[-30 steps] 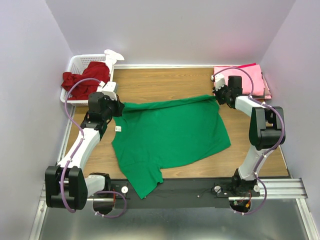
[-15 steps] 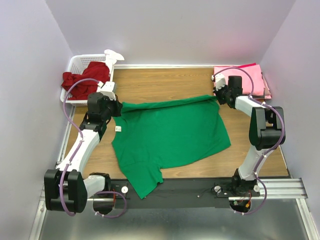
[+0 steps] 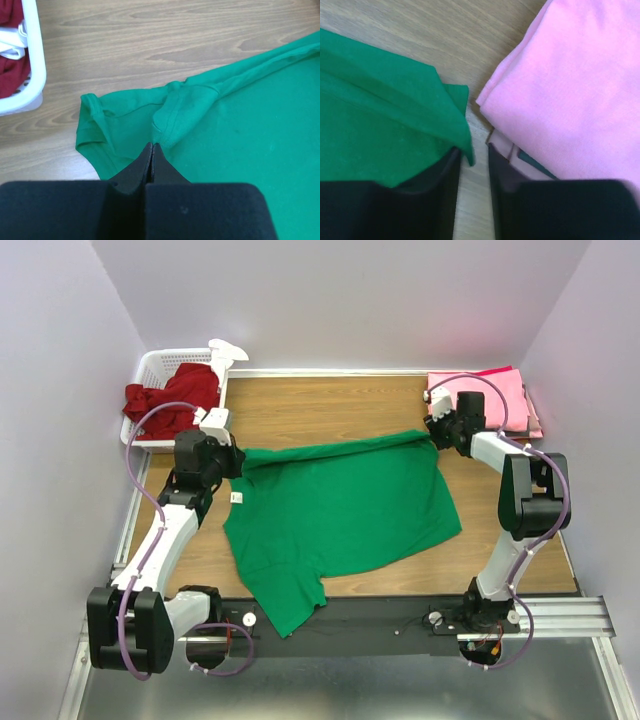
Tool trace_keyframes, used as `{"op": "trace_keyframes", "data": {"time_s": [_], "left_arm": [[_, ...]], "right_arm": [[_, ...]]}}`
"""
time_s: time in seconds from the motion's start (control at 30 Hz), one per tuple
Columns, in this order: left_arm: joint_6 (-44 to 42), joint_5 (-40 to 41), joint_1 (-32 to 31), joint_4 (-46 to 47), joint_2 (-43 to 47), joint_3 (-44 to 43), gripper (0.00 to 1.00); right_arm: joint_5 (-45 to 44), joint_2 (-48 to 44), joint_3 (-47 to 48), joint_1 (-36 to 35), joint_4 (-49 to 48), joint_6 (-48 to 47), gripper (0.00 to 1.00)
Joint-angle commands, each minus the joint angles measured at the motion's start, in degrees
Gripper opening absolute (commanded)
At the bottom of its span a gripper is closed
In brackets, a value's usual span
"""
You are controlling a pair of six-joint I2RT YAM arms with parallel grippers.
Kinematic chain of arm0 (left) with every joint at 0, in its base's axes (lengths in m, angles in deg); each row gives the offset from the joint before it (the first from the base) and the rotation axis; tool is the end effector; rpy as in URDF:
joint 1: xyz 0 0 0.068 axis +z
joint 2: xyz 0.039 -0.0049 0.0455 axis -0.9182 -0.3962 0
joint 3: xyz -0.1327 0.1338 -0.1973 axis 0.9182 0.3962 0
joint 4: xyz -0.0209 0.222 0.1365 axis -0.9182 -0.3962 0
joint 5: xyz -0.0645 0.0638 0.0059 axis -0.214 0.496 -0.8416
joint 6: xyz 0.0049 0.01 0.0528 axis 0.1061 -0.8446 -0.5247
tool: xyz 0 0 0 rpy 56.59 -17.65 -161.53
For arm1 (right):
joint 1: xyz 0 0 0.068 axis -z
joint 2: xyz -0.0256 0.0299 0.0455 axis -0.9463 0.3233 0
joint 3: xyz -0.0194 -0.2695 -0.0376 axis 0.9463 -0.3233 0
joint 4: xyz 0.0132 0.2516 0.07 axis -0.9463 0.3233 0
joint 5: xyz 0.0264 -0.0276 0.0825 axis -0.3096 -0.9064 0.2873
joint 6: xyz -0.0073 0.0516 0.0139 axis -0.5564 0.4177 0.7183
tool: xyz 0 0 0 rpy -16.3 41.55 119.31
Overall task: Fold and stack the t-shirts
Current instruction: Fold the tshirt
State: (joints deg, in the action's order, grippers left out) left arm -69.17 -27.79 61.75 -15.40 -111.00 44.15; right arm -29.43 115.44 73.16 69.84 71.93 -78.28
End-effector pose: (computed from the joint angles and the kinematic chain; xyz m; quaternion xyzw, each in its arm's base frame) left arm 0.2465 -0.0300 0.2704 0.0405 0.8305 -0.1659 0.5302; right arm 0.4067 0.0167 0.1831 -0.2876 0.8588 -0.0113 0.4238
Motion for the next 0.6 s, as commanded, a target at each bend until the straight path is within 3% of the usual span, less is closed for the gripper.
{"op": "trace_keyframes", "data": {"time_s": [0.0, 0.03, 0.13, 0.23, 0.57], "left_arm": [[1.0, -2.1, -0.2, -0.2, 0.8, 1.5, 0.0], [1.2, -2.4, -0.2, -0.2, 0.8, 1.8, 0.0], [1.2, -3.0, -0.2, 0.0, 1.0, 2.3, 0.0], [1.2, -3.9, -0.2, 0.4, 0.9, 2.7, 0.0], [2.2, -5.4, -0.2, 0.7, 0.7, 3.2, 0.0]], "right_arm": [[-1.4, -1.9, -1.0, 0.7, -0.4, -0.9, 0.47], [-1.1, -2.6, -1.9, 0.7, -0.4, -1.0, 0.59], [0.5, -6.7, -3.6, 0.9, -0.4, -1.6, 0.75], [3.2, -11.7, -5.8, 0.9, -0.5, -1.3, 0.83], [13.0, -19.8, -6.1, 1.0, 2.5, 6.5, 0.86]]}}
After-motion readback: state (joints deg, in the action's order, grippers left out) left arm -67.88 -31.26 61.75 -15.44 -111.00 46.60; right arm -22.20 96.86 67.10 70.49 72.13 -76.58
